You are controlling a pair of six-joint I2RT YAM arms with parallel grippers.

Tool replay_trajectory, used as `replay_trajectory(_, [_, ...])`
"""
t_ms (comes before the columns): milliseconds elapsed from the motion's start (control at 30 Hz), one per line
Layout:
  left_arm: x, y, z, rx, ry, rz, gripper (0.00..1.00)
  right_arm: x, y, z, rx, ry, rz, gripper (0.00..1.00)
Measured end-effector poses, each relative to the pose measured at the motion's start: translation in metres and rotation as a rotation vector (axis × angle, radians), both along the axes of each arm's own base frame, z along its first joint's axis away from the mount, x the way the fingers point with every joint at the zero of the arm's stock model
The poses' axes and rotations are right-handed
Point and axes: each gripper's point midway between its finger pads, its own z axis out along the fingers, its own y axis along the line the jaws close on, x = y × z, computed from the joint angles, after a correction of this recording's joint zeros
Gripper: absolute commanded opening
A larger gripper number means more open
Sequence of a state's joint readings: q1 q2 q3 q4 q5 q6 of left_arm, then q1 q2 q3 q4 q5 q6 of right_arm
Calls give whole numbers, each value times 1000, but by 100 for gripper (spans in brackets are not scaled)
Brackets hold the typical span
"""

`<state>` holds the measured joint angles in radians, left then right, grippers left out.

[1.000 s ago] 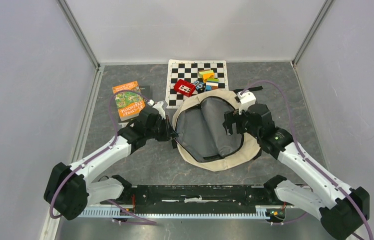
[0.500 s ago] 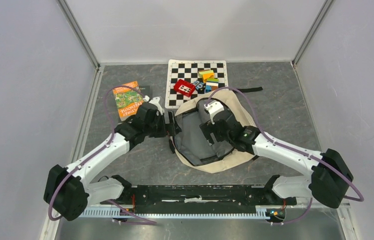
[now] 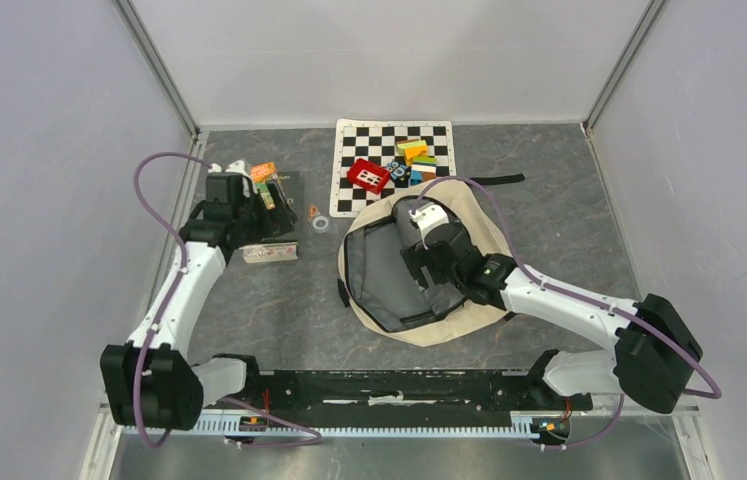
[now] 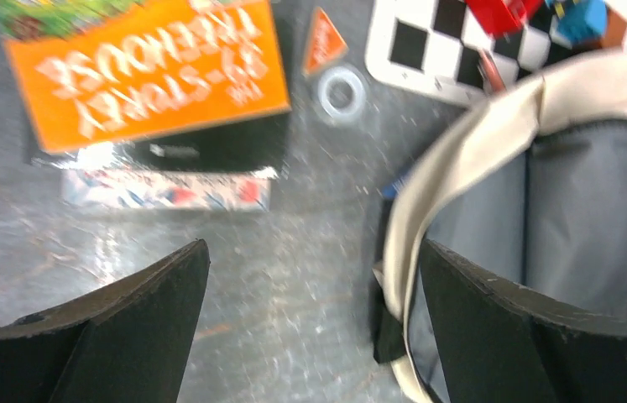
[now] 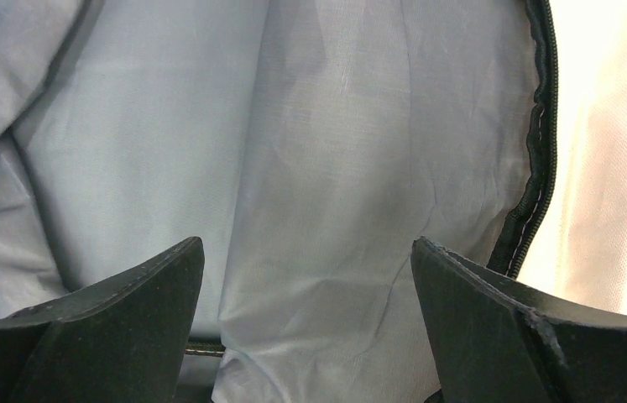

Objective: Pack the student bag
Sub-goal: Pick up the book from the center of the board.

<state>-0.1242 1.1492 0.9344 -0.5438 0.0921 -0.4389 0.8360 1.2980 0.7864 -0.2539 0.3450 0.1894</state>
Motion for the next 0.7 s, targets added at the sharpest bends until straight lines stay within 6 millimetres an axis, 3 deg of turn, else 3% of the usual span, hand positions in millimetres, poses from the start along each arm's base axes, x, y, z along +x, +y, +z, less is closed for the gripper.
replay_trajectory(100, [22,33,-2,2,10,79,100,-2,2,6,28,-11,8,98])
replay_trajectory(233, [49,83,-25,-16,75,194,100,-6,5,18,81,-24,31,98])
replay_trajectory(433, [80,135,-56,-123,100,276,100,-11,10,26,129,-32,62,98])
replay_trajectory(567, [100,154,-73,-174,92,287,100,-15,12,25,139,-20,80,98])
replay_trajectory(700, [128,156,-85,-220,79,246,96,-17,14,25,147,-13,92,98])
